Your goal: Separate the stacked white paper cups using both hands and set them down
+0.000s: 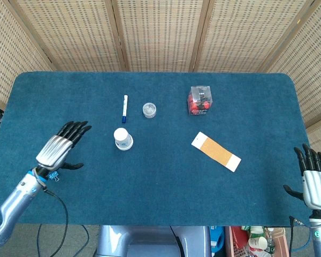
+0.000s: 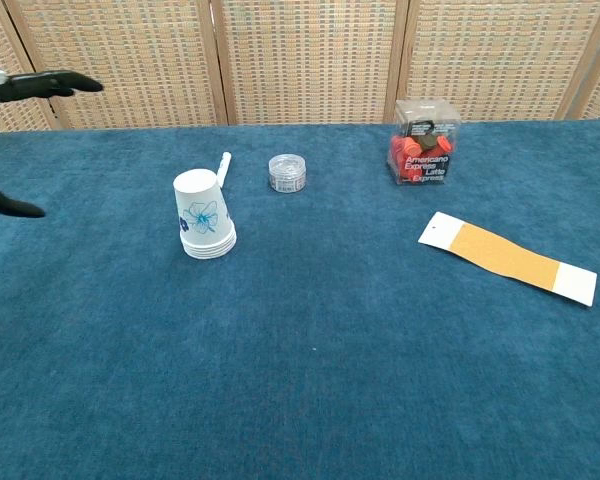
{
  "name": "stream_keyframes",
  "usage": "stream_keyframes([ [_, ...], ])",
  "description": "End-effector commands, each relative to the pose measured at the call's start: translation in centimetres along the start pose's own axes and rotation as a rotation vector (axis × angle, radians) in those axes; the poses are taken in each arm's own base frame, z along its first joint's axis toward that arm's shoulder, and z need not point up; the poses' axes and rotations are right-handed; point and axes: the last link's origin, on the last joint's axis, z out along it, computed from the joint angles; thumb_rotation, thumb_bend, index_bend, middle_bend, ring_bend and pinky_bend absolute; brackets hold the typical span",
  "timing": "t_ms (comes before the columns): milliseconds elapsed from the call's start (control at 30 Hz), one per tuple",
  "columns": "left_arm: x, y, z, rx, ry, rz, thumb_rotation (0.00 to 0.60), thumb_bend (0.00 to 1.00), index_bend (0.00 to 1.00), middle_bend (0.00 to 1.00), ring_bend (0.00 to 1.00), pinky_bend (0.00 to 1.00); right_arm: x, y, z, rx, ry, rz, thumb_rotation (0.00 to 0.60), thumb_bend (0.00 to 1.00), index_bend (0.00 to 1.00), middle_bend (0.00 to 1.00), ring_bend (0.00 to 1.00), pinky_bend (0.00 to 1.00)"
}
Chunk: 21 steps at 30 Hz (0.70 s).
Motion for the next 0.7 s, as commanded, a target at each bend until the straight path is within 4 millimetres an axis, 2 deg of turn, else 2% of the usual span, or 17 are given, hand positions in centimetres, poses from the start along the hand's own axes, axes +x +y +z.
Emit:
stream_keyframes([
  [33,0.1,2.0,4.5,-0.044,-0.030,0.011,0.600,0.07,0.00,0.00,0.03,0.07,-0.1,0.5,0.2,-0.017,-0.004,-0.005,0.600,0.00,0.00,0.00,0.00,0.00],
  [200,-0.7,3.1,8.2,-0.036,-0.066,0.027,0.600,0.07,0.02,0.07,0.12,0.16,-0.2,1.3,0.3,-0.049,-0.009,-0.009,0.600,0.00,0.00,0.00,0.00,0.00],
  [367,-2.1,3.6,11.1,-0.005,-0.080,0.044,0.600,0.07,0.10,0.12,0.17,0.21,-0.4,1.8,0.4,-0.067,-0.014,-0.013,0.600,0.00,0.00,0.00,0.00,0.00],
  [600,-3.1,4.2,13.5,-0.004,-0.107,0.063,0.600,0.07,0.23,0.24,0.27,0.29,-0.7,2.0,0.5,-0.072,-0.020,-0.016,0.600,0.00,0.00,0.00,0.00,0.00],
  [700,-3.7,4.3,14.1,0.001,-0.111,0.076,0.600,0.07,0.26,0.27,0.29,0.31,-0.7,2.0,0.6,-0.076,-0.024,-0.016,0.600,0.00,0.00,0.00,0.00,0.00],
])
